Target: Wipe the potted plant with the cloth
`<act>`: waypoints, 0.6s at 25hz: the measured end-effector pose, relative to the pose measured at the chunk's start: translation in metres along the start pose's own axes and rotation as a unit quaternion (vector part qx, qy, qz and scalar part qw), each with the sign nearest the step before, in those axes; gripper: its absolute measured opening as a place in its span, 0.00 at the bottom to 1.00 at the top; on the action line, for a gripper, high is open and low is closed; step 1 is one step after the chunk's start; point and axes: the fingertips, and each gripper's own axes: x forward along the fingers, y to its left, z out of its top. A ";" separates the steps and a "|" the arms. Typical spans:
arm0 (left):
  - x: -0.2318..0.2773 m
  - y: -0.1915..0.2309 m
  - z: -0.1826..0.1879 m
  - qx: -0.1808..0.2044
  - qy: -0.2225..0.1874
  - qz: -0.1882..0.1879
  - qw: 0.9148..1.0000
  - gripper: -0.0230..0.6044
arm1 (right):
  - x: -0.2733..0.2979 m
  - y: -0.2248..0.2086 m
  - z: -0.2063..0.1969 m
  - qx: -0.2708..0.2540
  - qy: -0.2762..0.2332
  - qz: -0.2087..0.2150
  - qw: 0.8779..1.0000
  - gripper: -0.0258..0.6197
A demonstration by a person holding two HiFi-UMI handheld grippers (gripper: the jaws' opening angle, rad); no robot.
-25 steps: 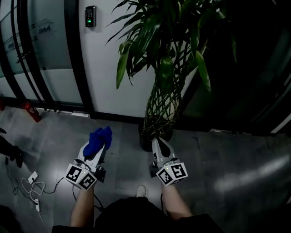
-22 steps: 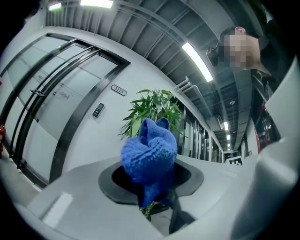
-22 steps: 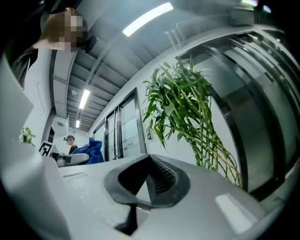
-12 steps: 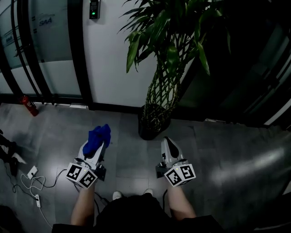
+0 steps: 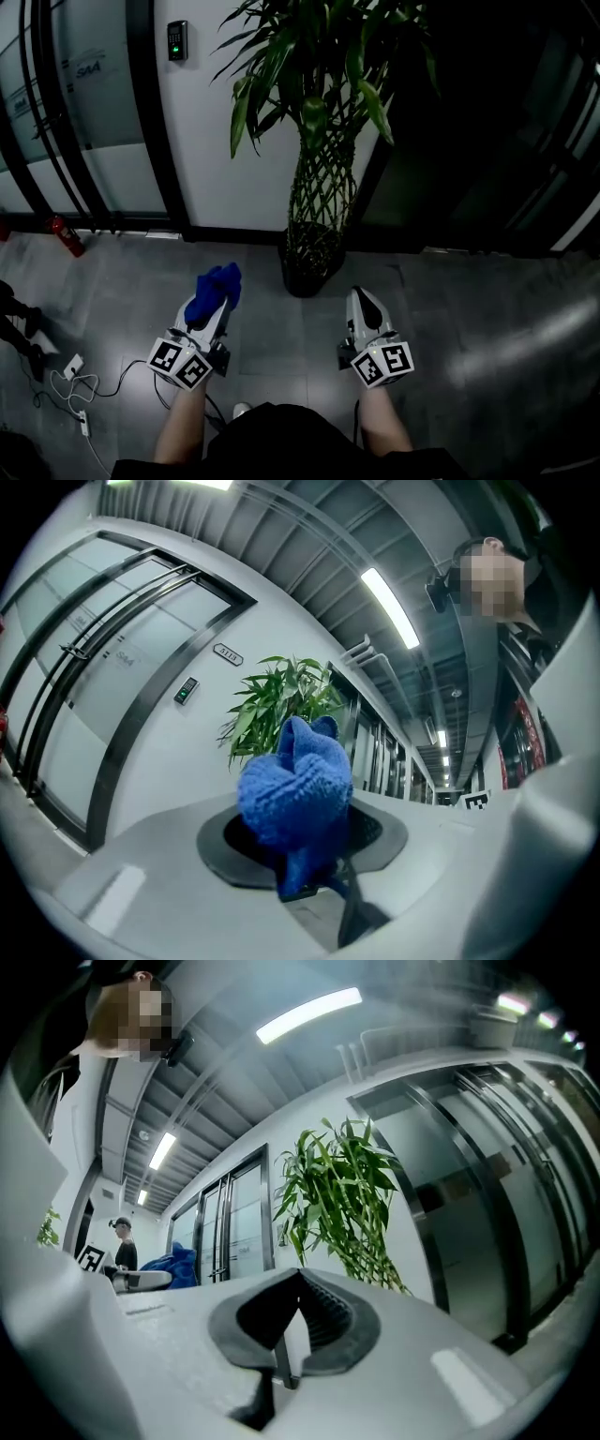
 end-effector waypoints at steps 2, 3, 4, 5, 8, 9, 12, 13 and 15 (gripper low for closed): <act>0.005 -0.010 -0.005 -0.001 0.004 0.002 1.000 0.28 | -0.009 -0.007 -0.002 0.004 0.003 -0.004 1.000 0.04; 0.008 -0.014 -0.006 0.000 0.005 0.004 1.000 0.28 | -0.013 -0.010 -0.002 0.006 0.003 -0.004 1.000 0.04; 0.009 -0.019 -0.008 0.002 0.005 0.006 1.000 0.28 | -0.016 -0.012 -0.001 0.006 0.001 -0.004 1.000 0.04; 0.010 -0.022 -0.009 0.005 0.004 0.008 1.000 0.28 | -0.020 -0.014 0.002 0.006 -0.001 -0.003 1.000 0.04; 0.012 -0.030 -0.012 0.018 0.000 0.017 1.000 0.28 | -0.027 -0.018 0.009 0.002 -0.008 -0.003 1.000 0.04; 0.012 -0.032 -0.012 0.020 -0.001 0.020 1.000 0.28 | -0.028 -0.019 0.011 0.002 -0.009 -0.003 1.000 0.04; 0.010 -0.035 -0.012 0.024 0.000 0.022 0.999 0.28 | -0.031 -0.018 0.009 0.003 -0.008 -0.001 1.000 0.04; 0.009 -0.035 -0.012 0.026 0.000 0.023 0.999 0.28 | -0.031 -0.017 0.007 0.004 -0.007 0.000 1.000 0.04; 0.005 -0.034 -0.012 0.028 0.002 0.024 0.999 0.28 | -0.032 -0.013 0.003 0.007 -0.005 0.001 1.000 0.04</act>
